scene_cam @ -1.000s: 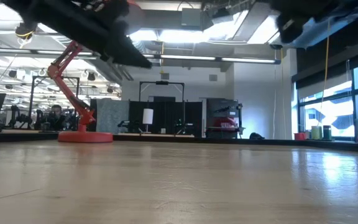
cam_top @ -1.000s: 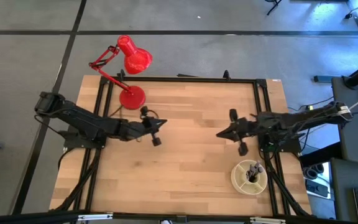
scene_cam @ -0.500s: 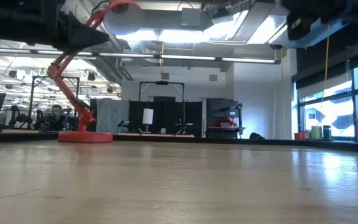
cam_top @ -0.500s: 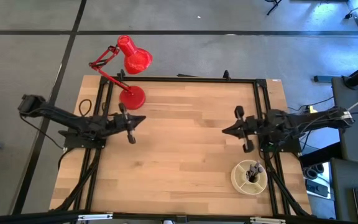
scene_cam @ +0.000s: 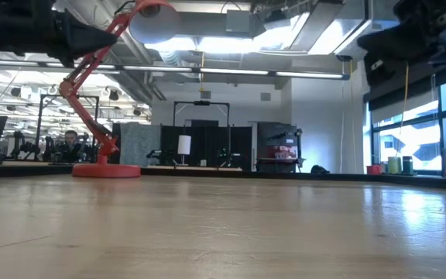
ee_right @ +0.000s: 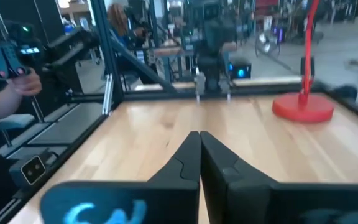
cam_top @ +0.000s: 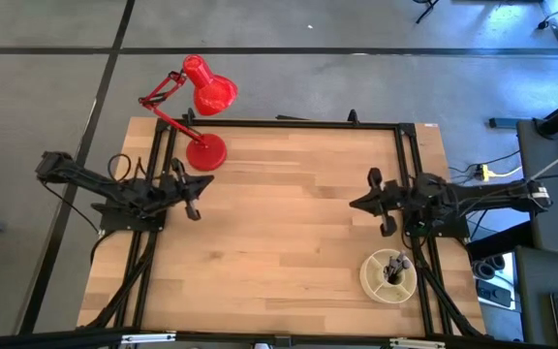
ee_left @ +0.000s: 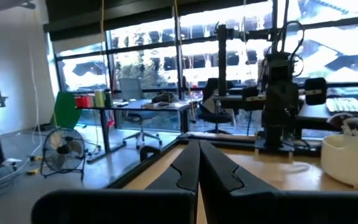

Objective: Sort items
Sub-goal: Return to Home Position

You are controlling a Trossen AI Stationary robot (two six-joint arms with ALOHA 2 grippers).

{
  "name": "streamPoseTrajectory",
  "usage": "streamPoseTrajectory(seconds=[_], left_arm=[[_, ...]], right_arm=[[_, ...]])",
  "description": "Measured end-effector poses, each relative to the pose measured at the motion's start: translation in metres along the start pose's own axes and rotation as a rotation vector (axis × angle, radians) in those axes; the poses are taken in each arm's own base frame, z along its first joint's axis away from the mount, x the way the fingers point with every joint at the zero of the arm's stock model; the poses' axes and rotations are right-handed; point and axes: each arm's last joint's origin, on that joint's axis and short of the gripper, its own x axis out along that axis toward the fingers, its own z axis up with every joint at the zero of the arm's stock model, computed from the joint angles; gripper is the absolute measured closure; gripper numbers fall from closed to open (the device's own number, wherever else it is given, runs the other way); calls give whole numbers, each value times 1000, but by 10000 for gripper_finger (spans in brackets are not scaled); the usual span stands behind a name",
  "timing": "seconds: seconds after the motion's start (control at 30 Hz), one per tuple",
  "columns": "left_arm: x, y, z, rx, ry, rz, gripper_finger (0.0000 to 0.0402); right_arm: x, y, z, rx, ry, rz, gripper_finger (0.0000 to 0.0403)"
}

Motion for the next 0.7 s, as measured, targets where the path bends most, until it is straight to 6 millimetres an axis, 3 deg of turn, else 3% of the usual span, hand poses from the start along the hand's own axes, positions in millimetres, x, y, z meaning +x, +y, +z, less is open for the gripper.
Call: streamPoseTrajectory(seconds=[0.27,0.57,0.7], left_arm=[[-14,0,-11,8,40,-28,400],[-22,-1,-11,32,58,-18,400],[-25,-1,-8,-17,44,-40,400]], right_arm=[[-20,1,0,-21,-26,-17,400],[-22,-4,-39,5,-14,-33,399],[-23,-4,-42,7,16,-22,399]])
